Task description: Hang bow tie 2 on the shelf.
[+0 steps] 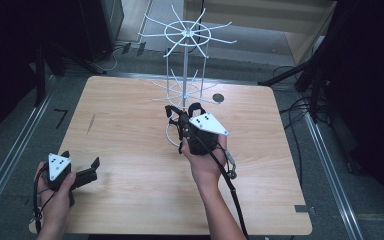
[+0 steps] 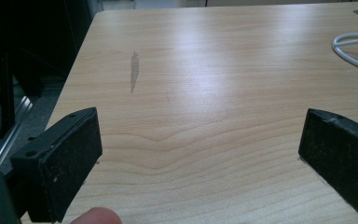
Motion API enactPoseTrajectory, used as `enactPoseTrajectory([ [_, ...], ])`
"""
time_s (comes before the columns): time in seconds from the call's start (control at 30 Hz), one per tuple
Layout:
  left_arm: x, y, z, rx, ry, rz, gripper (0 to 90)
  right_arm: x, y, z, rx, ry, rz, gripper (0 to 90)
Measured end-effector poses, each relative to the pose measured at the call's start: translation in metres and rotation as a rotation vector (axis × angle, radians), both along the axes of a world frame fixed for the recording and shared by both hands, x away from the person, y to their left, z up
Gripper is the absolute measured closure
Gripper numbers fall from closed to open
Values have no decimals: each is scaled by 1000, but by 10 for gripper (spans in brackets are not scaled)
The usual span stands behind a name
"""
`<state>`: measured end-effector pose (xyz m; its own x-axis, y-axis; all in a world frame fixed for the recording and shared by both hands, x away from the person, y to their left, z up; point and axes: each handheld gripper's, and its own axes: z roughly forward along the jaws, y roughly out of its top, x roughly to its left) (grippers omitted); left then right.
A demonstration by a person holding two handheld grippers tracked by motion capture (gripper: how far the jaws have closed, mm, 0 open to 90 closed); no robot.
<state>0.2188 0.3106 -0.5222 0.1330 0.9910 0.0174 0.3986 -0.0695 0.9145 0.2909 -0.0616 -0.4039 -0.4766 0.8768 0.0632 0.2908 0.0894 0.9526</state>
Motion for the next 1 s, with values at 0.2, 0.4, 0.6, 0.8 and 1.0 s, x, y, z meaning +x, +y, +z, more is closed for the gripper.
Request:
enactPoseTrajectory([
  [0.2, 0, 0, 0, -1, 0, -2, 0, 2, 0, -7, 3, 13, -11, 900],
  [0.4, 0, 0, 0, -2, 0, -3, 0, 2, 0, -12, -1, 27, -2, 880],
  [0.6, 0, 0, 0, -5, 1, -1, 0, 2, -2, -15, 2, 30, 12, 821],
  [0.8, 1, 1, 0, -6, 2, -1, 0, -1, -6, -13, 22, 20, 21, 735],
  [1.0, 1, 1, 0, -6, 2, -1, 0, -2, -13, -10, 61, 36, 56, 596],
])
